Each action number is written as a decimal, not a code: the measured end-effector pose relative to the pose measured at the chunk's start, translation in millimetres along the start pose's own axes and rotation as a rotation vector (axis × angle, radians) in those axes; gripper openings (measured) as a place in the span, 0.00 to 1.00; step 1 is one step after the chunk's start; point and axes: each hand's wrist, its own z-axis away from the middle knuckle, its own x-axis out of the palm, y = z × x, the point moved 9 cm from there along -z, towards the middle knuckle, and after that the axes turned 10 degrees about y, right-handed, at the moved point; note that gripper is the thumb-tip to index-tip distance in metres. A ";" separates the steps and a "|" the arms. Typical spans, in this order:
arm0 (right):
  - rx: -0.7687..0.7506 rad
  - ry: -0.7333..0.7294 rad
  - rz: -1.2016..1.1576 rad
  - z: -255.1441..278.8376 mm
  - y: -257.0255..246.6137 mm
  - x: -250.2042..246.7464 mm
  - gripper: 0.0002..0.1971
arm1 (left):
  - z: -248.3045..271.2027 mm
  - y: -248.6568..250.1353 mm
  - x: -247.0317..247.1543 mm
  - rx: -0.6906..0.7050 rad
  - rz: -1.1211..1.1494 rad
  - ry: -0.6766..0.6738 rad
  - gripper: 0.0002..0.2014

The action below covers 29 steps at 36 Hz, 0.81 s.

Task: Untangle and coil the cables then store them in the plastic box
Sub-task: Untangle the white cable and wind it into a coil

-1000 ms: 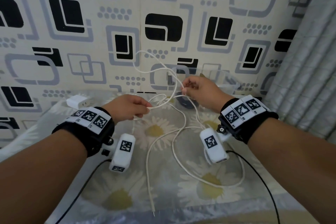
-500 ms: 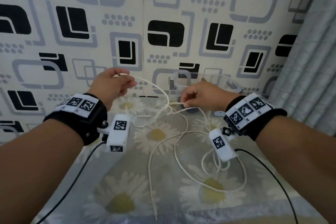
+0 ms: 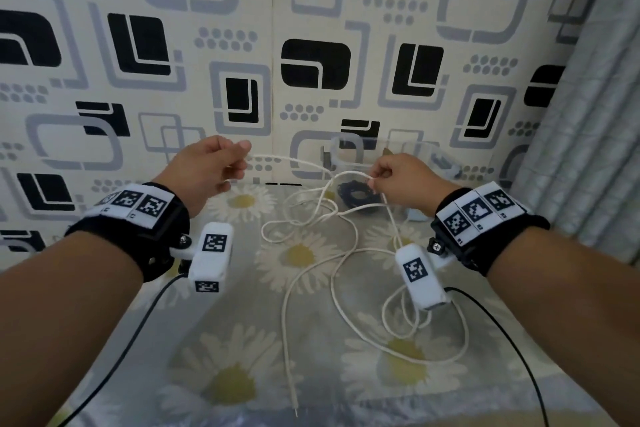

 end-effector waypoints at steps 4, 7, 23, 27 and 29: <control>0.032 0.041 -0.160 -0.2 -0.6 -3.2 0.02 | 13.9 -11.5 23.7 -0.090 -0.078 -0.283 0.10; 0.041 0.030 -0.263 1.1 -3.5 0.4 0.04 | 31.7 -17.0 44.7 -0.079 -0.282 -0.453 0.09; 0.097 -0.045 -0.577 13.5 -9.6 5.9 0.08 | 6.2 -14.2 21.3 0.139 -0.355 0.005 0.32; 0.092 -0.036 -0.559 13.9 -7.9 7.7 0.06 | 16.1 6.3 33.3 0.297 -0.321 -0.069 0.22; 0.099 -0.032 -0.570 13.8 -6.9 8.4 0.05 | 21.3 9.8 38.5 0.254 -0.204 -0.157 0.34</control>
